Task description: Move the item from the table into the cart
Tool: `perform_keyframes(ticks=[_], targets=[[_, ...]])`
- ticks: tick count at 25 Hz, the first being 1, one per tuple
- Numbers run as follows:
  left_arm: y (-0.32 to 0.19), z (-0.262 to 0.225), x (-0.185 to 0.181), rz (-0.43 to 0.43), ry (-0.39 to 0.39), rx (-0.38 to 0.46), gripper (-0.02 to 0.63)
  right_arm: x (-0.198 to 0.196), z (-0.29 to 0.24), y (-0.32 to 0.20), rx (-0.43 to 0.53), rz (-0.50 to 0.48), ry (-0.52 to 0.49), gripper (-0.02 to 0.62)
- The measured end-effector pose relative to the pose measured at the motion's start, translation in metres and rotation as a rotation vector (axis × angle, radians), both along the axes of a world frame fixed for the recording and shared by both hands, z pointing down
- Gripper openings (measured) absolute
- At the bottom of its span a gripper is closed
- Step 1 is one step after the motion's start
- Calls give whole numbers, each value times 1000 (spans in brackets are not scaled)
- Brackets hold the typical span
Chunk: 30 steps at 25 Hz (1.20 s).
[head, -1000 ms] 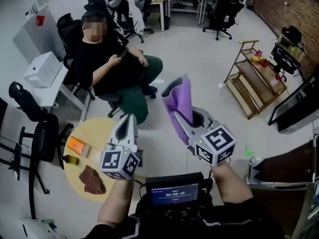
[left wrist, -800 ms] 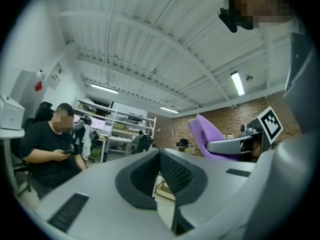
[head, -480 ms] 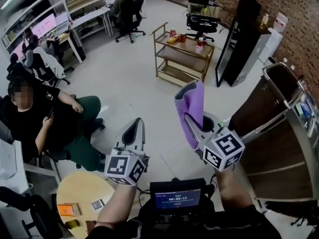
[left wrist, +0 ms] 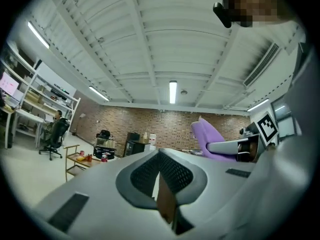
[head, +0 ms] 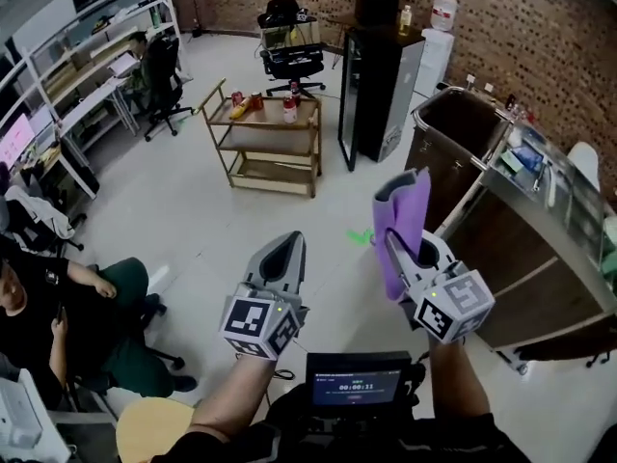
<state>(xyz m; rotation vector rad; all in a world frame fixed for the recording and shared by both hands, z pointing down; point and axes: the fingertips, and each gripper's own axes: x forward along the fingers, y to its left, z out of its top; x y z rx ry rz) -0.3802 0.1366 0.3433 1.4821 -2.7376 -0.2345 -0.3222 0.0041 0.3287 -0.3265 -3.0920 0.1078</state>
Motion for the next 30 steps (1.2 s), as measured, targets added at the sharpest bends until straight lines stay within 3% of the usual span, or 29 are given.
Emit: perform_keyframes(ticks=[8, 15, 23, 30], targets=[[-274, -11, 59, 282, -43, -11, 0, 85, -9, -244, -3, 237, -30, 34], [-474, 0, 108, 544, -44, -39, 0, 153, -4, -427, -12, 484, -48, 34], [-622, -13, 122, 830, -87, -6, 0, 197, -13, -553, 9, 805, -55, 34], [-719, -22, 154, 981, -80, 12, 0, 257, -14, -632, 27, 1010, -36, 34]])
